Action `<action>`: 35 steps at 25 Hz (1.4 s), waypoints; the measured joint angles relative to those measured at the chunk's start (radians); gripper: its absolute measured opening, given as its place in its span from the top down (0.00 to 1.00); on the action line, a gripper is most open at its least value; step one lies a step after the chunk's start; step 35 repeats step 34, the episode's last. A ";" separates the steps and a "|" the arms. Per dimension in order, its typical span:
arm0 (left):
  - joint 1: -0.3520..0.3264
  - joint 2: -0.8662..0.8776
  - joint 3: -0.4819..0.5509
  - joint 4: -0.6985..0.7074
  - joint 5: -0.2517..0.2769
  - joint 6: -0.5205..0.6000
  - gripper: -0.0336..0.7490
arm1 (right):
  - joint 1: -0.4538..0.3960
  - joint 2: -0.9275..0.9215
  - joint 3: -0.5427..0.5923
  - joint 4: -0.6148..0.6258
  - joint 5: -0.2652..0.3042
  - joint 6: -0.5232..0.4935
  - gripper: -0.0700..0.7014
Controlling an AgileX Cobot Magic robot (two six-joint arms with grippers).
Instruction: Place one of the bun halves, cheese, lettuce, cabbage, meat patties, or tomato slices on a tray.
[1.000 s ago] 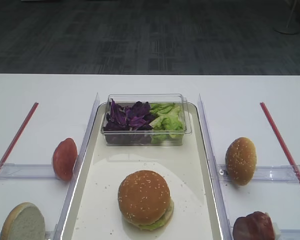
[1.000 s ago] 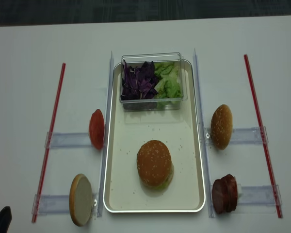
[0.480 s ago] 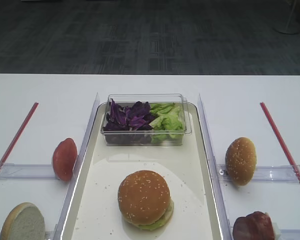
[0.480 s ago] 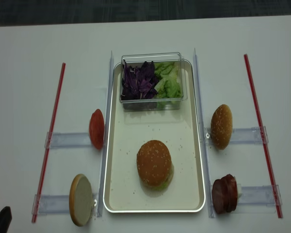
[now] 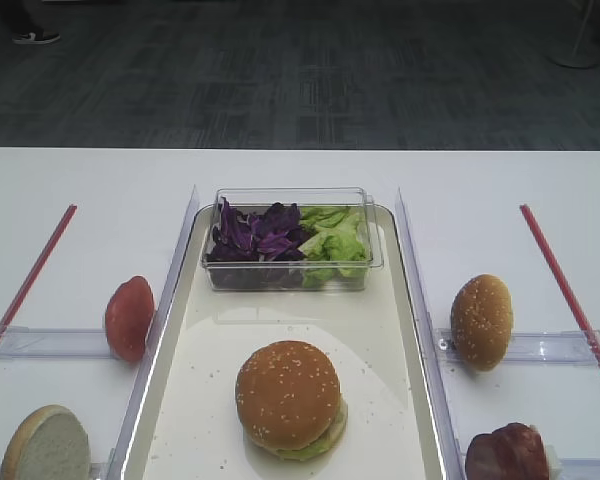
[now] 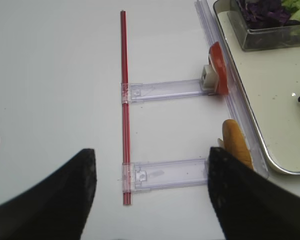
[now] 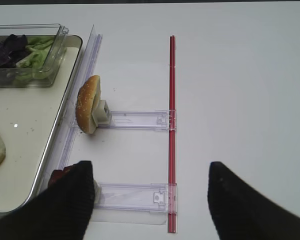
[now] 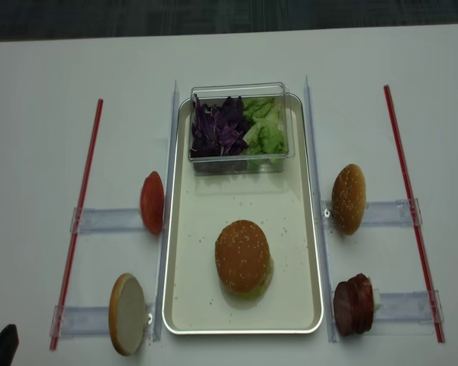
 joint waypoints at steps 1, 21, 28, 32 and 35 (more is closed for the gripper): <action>0.000 0.000 0.000 0.000 0.000 0.000 0.39 | 0.000 0.000 0.000 0.000 0.000 0.000 0.25; 0.000 0.000 0.000 0.000 0.000 0.000 0.40 | 0.000 0.000 0.000 0.000 0.004 0.000 0.25; 0.000 0.000 0.000 0.000 0.000 0.000 0.40 | 0.000 0.000 0.000 0.000 0.004 0.000 0.25; 0.000 0.000 0.000 0.000 0.000 0.000 0.40 | 0.000 0.000 0.000 0.000 0.004 0.000 0.25; 0.000 0.000 0.000 0.000 0.000 0.000 0.40 | 0.000 0.000 0.000 0.000 0.004 0.000 0.25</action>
